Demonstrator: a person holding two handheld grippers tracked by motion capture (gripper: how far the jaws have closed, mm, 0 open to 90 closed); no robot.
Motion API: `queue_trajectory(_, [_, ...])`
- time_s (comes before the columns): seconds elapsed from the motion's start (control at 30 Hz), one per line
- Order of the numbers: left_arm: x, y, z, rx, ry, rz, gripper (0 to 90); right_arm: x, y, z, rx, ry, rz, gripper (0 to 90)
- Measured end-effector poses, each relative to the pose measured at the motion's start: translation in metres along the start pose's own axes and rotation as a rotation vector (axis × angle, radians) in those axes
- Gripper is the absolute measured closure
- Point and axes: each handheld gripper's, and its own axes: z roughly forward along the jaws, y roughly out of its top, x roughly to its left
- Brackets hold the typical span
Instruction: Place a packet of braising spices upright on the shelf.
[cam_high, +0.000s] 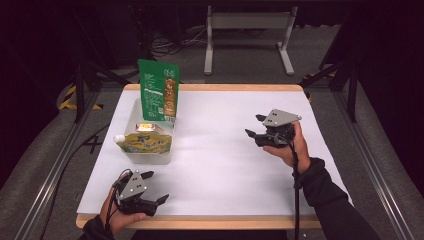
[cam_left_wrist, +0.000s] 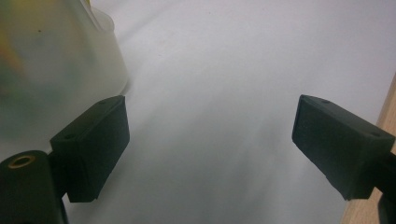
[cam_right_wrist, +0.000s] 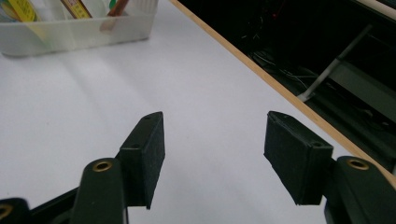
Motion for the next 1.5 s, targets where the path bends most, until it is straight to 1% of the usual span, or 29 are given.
queue_trajectory(0.03, [0.000,0.000,0.000,0.001,0.000,0.000,11.1,-0.001,-0.003,-0.002,0.004,0.001,0.001,38.1])
queue_trajectory(0.1, [0.000,0.000,0.000,0.000,0.001,-0.001,11.1,-0.002,-0.007,-0.005,0.014,-0.014,-0.003,37.4])
queue_trajectory(0.17, [-0.001,0.000,-0.001,0.000,0.001,0.000,11.2,-0.003,-0.011,-0.009,0.029,-0.009,0.010,35.4])
queue_trajectory(0.23, [-0.001,0.000,-0.001,0.000,0.002,0.001,11.2,-0.002,-0.014,-0.013,0.016,-0.017,-0.001,35.7])
queue_trajectory(0.3, [-0.001,0.000,0.000,0.002,0.006,0.000,11.1,0.000,-0.019,-0.017,0.029,-0.015,-0.010,35.0])
queue_trajectory(0.37, [-0.001,0.000,0.000,0.002,0.009,-0.001,10.7,0.001,-0.022,-0.020,0.038,-0.024,-0.021,33.8])
queue_trajectory(0.47, [0.000,0.001,-0.001,-0.004,0.015,0.001,10.5,0.003,-0.026,-0.025,0.044,-0.025,-0.026,32.8])
queue_trajectory(0.57, [0.000,0.001,-0.001,-0.003,0.016,0.003,10.5,0.004,-0.032,-0.030,0.037,-0.022,-0.010,31.3])
queue_trajectory(0.6, [-0.001,0.001,0.000,-0.002,0.016,0.000,10.5,0.005,-0.037,-0.033,0.049,-0.024,-0.013,30.1])
queue_trajectory(0.63, [-0.001,0.001,0.000,-0.001,0.013,-0.002,10.5,0.005,-0.037,-0.033,0.049,-0.024,-0.013,30.1])
queue_trajectory(0.73, [-0.002,0.001,0.001,0.001,0.011,0.006,10.5,0.009,-0.046,-0.038,0.060,-0.016,-0.011,29.9])
queue_trajectory(0.9, [-0.002,0.002,0.001,0.000,0.011,0.005,10.5,0.012,-0.056,-0.045,0.077,-0.006,-0.002,27.9])
queue_trajectory(1.1, [-0.001,0.003,0.002,0.000,0.010,0.011,10.5,0.016,-0.067,-0.052,0.086,-0.002,0.010,25.0])
queue_trajectory(1.13, [-0.001,0.003,0.003,0.002,0.002,0.009,10.5,0.018,-0.071,-0.055,0.081,0.008,0.022,23.7])
queue_trajectory(1.3, [-0.001,0.004,0.005,0.006,0.003,0.023,10.4,0.023,-0.079,-0.061,0.094,-0.009,0.014,20.2])
queue_trajectory(1.43, [-0.001,0.006,0.007,0.010,-0.002,0.033,10.5,0.026,-0.086,-0.065,0.106,-0.023,0.033,17.8])
queue_trajectory(1.5, [-0.001,0.006,0.008,0.012,-0.003,0.042,10.5,0.027,-0.090,-0.069,0.098,-0.030,0.046,17.0])
